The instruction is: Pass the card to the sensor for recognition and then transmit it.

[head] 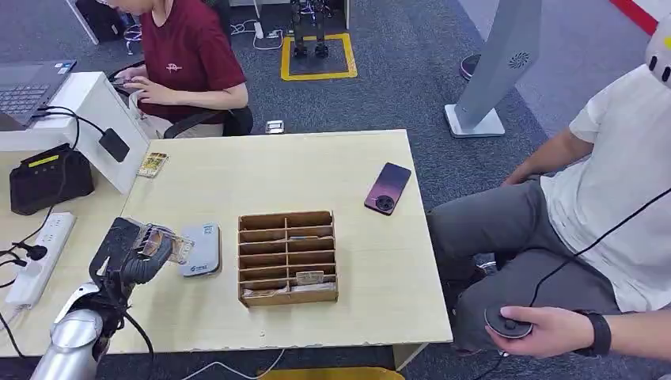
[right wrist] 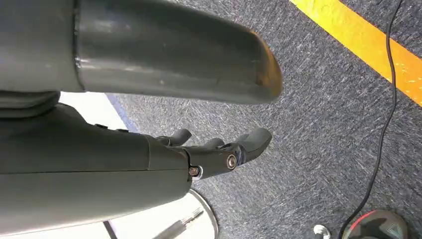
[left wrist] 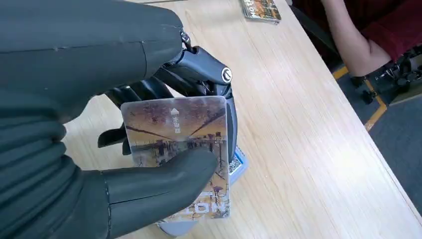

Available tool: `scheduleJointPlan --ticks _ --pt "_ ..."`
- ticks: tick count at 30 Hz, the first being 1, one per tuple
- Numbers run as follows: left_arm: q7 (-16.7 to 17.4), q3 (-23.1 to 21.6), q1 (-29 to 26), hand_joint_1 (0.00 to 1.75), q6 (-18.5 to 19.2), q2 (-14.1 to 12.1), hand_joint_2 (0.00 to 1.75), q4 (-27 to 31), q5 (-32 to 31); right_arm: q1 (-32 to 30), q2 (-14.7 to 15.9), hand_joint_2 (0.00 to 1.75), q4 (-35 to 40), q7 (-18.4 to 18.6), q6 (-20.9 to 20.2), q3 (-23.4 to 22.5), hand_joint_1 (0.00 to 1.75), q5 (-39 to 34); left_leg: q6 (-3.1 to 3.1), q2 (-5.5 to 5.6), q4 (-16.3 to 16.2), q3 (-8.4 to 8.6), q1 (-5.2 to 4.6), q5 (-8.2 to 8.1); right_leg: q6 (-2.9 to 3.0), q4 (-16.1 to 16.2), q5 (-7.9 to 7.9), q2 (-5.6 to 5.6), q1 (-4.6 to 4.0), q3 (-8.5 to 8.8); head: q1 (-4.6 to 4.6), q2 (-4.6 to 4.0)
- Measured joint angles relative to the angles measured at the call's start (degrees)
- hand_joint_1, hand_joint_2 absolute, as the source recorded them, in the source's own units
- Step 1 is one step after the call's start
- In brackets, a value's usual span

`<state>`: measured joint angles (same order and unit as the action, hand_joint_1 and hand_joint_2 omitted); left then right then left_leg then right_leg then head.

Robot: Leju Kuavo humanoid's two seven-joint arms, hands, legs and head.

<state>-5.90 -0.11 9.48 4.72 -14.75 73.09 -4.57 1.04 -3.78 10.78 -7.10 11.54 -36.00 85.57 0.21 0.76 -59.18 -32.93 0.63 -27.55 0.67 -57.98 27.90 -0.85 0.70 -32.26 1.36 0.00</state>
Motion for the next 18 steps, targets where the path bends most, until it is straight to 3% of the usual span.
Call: scheduleJointPlan --ticks 12,14,15,16,18 --pt "0.00 0.00 0.00 1.75 0.00 0.00 1.75 0.00 0.00 0.00 -0.02 0.00 0.00 0.00 0.00 0.00 0.00 0.00 0.00 0.00 0.00 0.00 0.00 0.00 0.00 0.00 0.00 0.00 0.00 0.00 0.00 0.00" --pt "1.74 0.02 0.57 1.75 -3.13 0.52 1.75 -0.54 -1.58 0.02 -0.02 0.00 0.00 0.48 -0.24 0.02 0.00 0.22 0.00 0.00 -0.01 0.00 0.00 0.00 0.00 0.00 0.00 0.01 0.00 -0.02 0.02 0.00" --pt "2.10 0.20 2.23 1.75 -6.92 1.54 1.75 -2.87 -3.62 0.04 -0.02 0.00 0.00 0.83 -0.53 0.09 0.00 0.28 -0.06 0.10 -0.03 -0.02 0.00 0.06 0.00 0.01 0.00 0.10 0.01 -0.02 0.00 0.00" --pt "1.38 0.22 3.99 1.75 -10.00 2.59 1.75 -5.38 -4.70 0.15 -0.04 0.00 0.00 1.03 -0.77 0.18 0.00 0.30 -0.08 0.24 -0.03 -0.07 0.00 0.10 -0.01 0.01 -0.01 0.27 0.00 0.02 -0.02 0.00" --pt "-0.11 0.20 7.03 1.75 -11.87 4.04 1.75 -10.28 -5.51 0.60 -0.13 0.00 0.00 1.03 -0.77 0.22 0.00 0.31 -0.02 0.29 -0.02 -0.09 -0.01 0.18 -0.05 0.01 -0.06 0.33 0.00 0.03 -0.02 0.00"
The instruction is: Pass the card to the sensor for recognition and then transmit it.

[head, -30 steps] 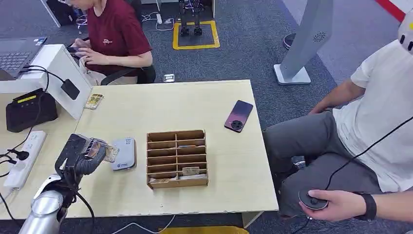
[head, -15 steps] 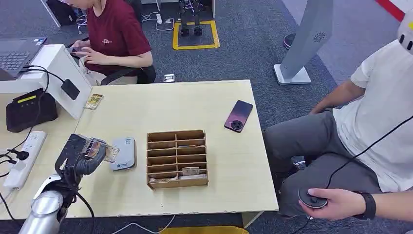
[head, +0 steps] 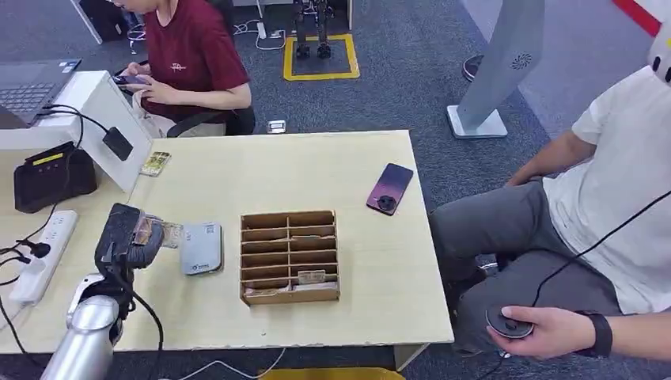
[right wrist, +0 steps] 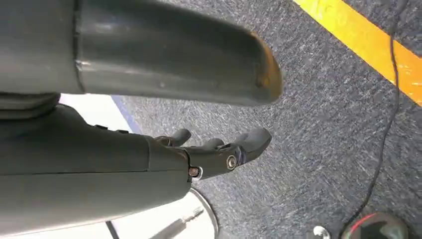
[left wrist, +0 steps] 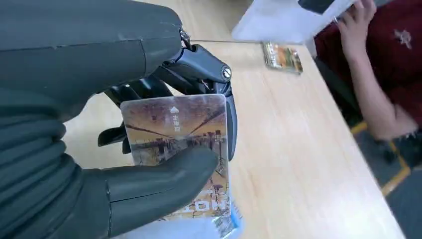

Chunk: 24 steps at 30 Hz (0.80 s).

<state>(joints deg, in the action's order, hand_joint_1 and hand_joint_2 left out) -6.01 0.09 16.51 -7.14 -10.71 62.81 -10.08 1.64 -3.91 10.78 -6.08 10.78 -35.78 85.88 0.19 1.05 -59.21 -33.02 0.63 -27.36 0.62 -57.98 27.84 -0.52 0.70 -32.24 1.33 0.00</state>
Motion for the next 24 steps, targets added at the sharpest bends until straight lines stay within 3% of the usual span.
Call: scheduleJointPlan --ticks 8,24 --pt "-1.10 0.00 3.60 1.75 -0.42 2.21 1.75 -7.53 -0.26 0.25 -0.09 0.00 0.00 0.11 -0.02 0.04 0.00 0.00 0.03 -0.12 0.00 0.01 0.00 0.03 0.02 0.00 -0.15 -0.18 0.00 -0.08 0.02 0.00" --pt "-1.07 0.00 3.86 1.75 -0.24 3.00 1.75 -9.13 -0.11 0.24 -0.09 0.00 0.00 -0.02 -0.15 0.04 0.00 0.00 0.04 -0.12 0.00 0.01 0.00 0.04 0.01 0.00 -0.15 -0.18 0.00 -0.08 0.00 0.00"
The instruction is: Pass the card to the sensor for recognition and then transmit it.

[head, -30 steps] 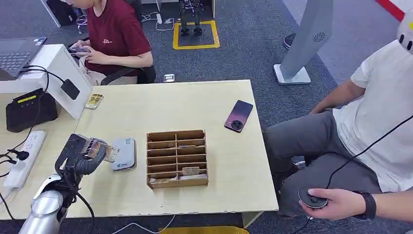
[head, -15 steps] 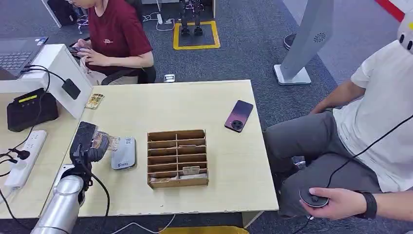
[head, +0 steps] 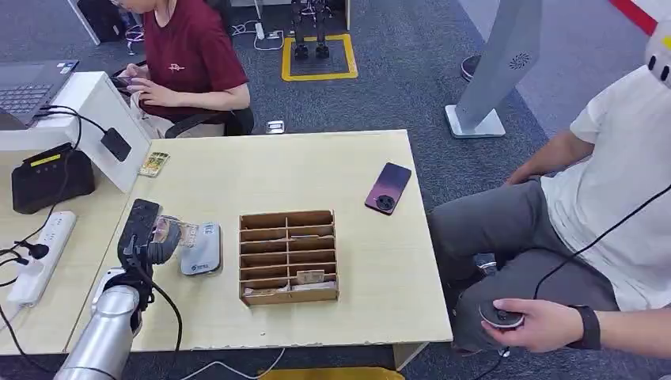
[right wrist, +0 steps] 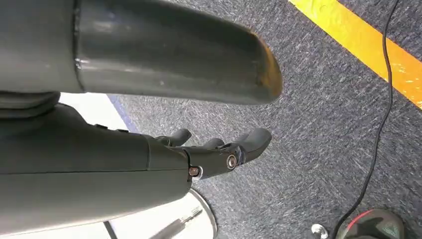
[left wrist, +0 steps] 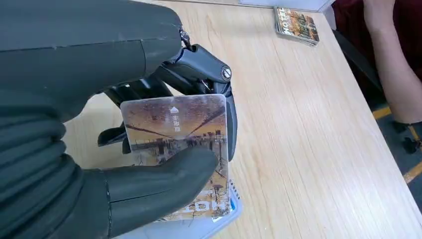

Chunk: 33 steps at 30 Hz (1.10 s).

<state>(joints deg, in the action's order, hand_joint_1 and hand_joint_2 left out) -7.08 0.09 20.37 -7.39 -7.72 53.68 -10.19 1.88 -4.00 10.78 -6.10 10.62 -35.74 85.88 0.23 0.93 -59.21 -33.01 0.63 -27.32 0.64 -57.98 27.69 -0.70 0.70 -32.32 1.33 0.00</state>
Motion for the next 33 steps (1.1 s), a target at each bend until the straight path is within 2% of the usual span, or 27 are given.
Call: scheduleJointPlan --ticks 5,12,29,33 --pt "0.00 0.00 -0.01 1.75 0.20 0.20 1.75 -0.04 -0.66 -0.01 0.00 0.00 0.00 0.09 0.00 0.00 0.00 -0.02 0.00 0.00 0.00 0.00 0.00 0.00 0.00 0.00 0.00 0.00 0.00 0.00 0.02 0.00" --pt "1.03 -0.61 -0.01 1.75 -2.65 0.66 1.75 -0.15 -6.54 0.00 0.00 0.00 0.00 -0.09 -0.09 0.00 0.00 -0.02 0.00 0.00 0.00 0.00 0.00 0.00 0.00 0.00 0.00 0.00 0.00 0.00 0.02 0.00" --pt "1.03 -0.77 -0.01 1.75 -3.10 1.05 1.75 -0.59 -7.02 0.00 0.00 0.00 0.00 -0.09 -0.07 0.00 0.00 -0.02 0.00 -0.01 0.00 0.00 0.00 0.00 0.00 0.00 0.00 0.00 0.00 0.00 0.02 0.00" --pt "1.16 -1.16 -0.02 1.75 -4.37 1.03 1.75 -0.87 -10.45 0.00 0.00 0.00 0.00 -0.02 -0.33 0.00 0.00 0.00 0.00 0.00 0.00 -0.01 0.00 0.00 0.00 0.00 0.00 0.00 0.00 0.00 0.02 0.00"
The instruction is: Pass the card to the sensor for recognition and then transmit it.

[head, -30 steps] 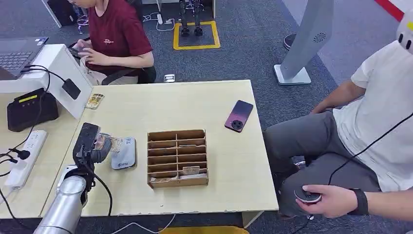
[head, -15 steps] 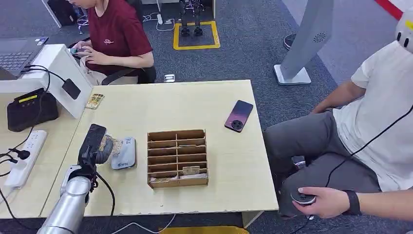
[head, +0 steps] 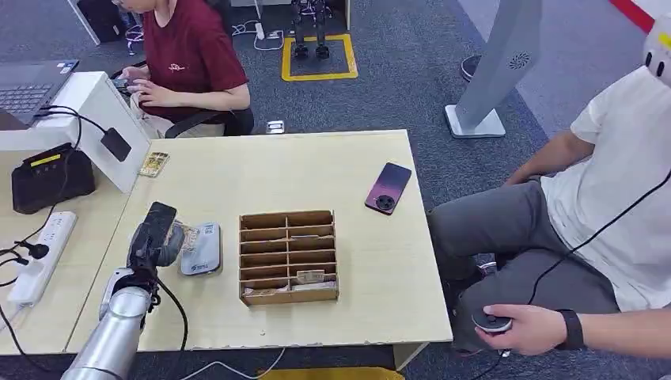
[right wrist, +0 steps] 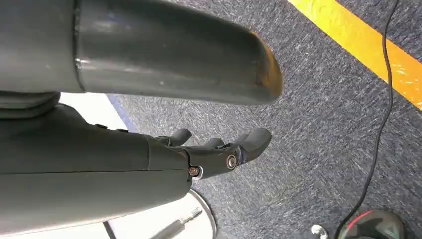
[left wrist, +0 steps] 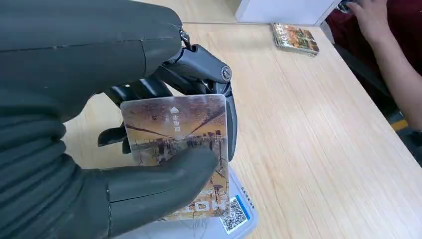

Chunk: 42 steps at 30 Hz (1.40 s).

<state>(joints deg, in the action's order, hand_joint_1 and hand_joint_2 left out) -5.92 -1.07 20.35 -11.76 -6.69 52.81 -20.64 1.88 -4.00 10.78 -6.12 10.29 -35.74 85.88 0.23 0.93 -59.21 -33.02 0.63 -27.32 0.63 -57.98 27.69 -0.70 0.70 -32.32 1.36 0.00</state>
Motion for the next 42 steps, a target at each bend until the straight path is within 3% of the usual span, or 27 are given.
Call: scheduleJointPlan --ticks 12,42 --pt "-0.04 -0.02 -0.87 1.75 -1.99 1.44 1.75 -3.23 -4.80 0.03 -0.09 0.00 0.00 -0.07 -0.46 0.00 0.00 0.02 0.00 0.00 0.00 -0.01 0.00 0.00 0.00 0.00 0.00 0.02 0.00 0.01 0.00 0.00" --pt "-0.09 -0.02 -1.03 1.75 -2.27 2.51 1.75 -5.07 -7.69 0.02 -0.09 0.00 0.00 -0.26 -0.17 0.00 0.00 0.04 -0.03 0.01 0.00 -0.01 0.00 0.03 -0.01 0.00 -0.01 0.03 0.00 0.02 0.00 0.00"
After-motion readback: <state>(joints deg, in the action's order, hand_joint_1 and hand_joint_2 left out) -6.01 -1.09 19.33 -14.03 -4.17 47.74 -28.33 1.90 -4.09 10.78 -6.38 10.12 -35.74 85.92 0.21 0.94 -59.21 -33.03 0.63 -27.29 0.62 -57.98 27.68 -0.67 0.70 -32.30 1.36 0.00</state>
